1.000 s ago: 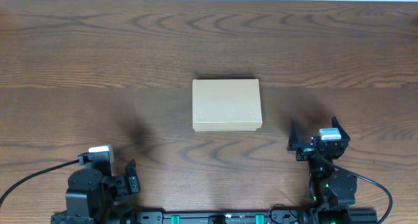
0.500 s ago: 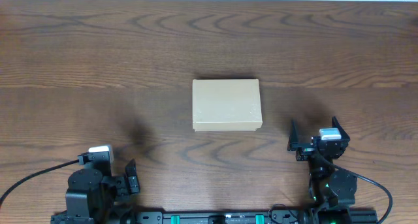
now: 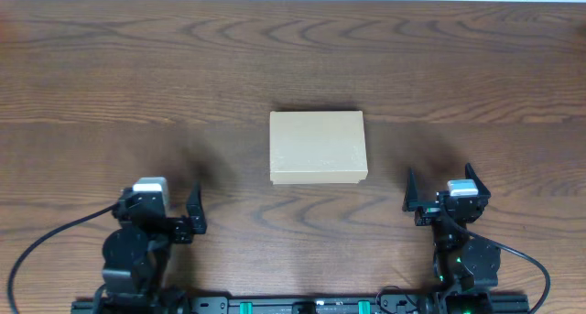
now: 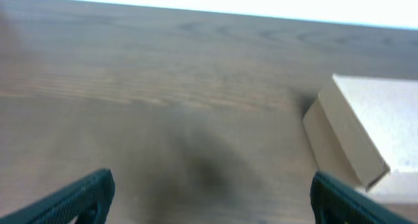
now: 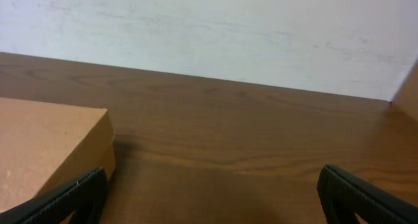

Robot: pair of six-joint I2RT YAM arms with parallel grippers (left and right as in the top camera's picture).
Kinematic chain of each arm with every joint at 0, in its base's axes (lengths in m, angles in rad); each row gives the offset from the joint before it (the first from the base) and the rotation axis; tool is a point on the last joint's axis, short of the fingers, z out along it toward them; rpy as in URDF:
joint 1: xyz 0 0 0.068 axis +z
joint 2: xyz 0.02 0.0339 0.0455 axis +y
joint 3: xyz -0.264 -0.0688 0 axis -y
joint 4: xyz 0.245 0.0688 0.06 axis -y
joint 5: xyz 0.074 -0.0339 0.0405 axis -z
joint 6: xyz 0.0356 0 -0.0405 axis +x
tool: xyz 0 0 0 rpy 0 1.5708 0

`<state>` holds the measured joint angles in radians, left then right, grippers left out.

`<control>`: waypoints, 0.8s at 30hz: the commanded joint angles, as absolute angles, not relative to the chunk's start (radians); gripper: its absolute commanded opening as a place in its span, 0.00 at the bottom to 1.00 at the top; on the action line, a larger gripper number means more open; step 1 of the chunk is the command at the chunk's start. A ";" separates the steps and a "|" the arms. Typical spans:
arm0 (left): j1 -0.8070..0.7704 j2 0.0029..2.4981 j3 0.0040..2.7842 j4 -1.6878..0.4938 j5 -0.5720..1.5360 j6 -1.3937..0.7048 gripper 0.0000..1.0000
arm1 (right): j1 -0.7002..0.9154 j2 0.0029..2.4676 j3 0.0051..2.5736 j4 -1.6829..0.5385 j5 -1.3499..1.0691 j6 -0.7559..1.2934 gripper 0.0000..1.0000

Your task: Pack container

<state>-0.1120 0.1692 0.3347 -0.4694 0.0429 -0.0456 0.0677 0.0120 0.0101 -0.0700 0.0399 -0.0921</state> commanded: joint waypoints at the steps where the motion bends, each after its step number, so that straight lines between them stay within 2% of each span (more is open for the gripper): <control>1: -0.112 0.128 0.252 -0.403 0.111 -0.005 0.95 | 0.057 0.006 0.006 -0.071 0.037 -0.106 0.99; 7: -0.112 0.118 0.197 -0.393 0.237 0.135 0.95 | 0.057 0.006 0.006 -0.072 0.037 -0.106 0.99; 24: -0.112 0.069 0.120 -0.408 0.153 0.030 0.95 | 0.058 0.006 0.006 -0.071 0.037 -0.106 0.99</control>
